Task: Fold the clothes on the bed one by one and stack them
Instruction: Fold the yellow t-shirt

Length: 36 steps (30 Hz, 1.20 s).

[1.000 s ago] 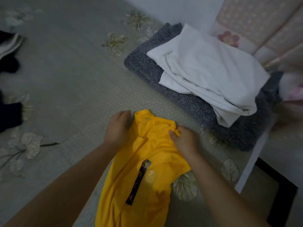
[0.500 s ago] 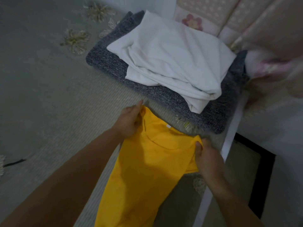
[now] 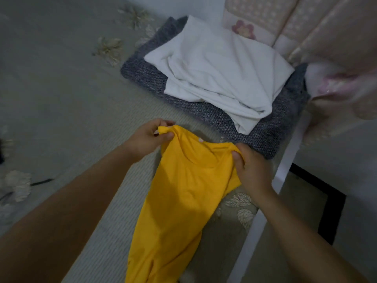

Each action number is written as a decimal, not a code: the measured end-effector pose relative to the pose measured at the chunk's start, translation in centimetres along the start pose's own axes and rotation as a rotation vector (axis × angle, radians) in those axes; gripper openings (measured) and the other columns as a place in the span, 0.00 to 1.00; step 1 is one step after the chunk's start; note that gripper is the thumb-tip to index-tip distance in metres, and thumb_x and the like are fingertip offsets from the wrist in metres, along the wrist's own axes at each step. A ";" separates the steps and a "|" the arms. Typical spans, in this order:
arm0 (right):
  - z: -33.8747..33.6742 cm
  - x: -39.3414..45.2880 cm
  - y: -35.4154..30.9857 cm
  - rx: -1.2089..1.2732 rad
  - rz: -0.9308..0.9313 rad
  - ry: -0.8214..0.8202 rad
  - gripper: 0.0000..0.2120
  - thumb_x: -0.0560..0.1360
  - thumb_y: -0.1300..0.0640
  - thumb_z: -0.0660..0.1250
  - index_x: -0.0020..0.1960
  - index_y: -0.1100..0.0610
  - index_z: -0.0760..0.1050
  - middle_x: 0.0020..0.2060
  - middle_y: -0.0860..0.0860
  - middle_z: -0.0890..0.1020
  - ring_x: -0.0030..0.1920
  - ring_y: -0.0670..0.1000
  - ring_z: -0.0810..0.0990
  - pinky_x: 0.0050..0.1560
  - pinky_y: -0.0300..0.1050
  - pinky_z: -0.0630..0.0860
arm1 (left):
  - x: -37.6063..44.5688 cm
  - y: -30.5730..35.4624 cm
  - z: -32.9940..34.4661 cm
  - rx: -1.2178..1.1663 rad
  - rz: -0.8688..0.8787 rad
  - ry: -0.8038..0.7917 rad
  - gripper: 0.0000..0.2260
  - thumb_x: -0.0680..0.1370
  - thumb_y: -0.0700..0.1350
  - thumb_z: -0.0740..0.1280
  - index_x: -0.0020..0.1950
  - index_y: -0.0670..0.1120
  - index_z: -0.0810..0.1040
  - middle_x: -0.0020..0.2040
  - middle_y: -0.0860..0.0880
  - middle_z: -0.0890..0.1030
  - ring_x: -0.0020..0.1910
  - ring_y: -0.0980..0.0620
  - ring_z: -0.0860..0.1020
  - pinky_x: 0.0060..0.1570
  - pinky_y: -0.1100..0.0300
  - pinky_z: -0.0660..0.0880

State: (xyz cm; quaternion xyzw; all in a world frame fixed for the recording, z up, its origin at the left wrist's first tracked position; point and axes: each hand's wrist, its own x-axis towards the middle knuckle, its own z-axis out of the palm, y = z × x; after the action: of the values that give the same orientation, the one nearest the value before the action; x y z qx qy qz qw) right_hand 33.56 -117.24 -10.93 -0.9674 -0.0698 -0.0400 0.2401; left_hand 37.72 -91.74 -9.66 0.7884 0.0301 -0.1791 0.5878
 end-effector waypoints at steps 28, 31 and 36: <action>-24.5 -12.3 -37.0 -0.062 -1.052 0.623 0.36 0.74 0.32 0.41 0.58 0.61 0.69 0.37 0.60 0.78 0.35 0.59 0.76 0.39 0.46 0.67 | -60.1 17.7 -13.1 1.061 0.199 1.335 0.21 0.74 0.54 0.48 0.40 0.38 0.69 0.37 0.43 0.66 0.38 0.47 0.63 0.39 0.57 0.56; -24.6 -15.9 -35.3 -0.103 -1.119 0.675 0.35 0.73 0.30 0.44 0.55 0.59 0.71 0.34 0.57 0.79 0.36 0.57 0.75 0.38 0.46 0.57 | -64.2 15.9 -9.8 1.125 0.210 1.311 0.21 0.77 0.52 0.52 0.39 0.35 0.70 0.33 0.38 0.70 0.34 0.48 0.64 0.34 0.55 0.59; -24.9 -21.1 -32.0 0.020 -1.221 0.870 0.23 0.77 0.39 0.52 0.52 0.57 0.73 0.26 0.54 0.79 0.37 0.53 0.66 0.38 0.46 0.57 | -69.3 14.8 -3.5 1.275 0.311 1.347 0.19 0.82 0.54 0.45 0.40 0.42 0.62 0.25 0.41 0.70 0.22 0.47 0.69 0.27 0.65 0.50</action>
State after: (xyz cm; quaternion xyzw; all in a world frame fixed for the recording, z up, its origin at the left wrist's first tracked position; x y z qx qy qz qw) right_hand 6.71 -103.41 23.31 -0.6511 -0.4934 -0.5445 0.1900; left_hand -22.32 -81.64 26.75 0.8943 0.1541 0.4125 -0.0787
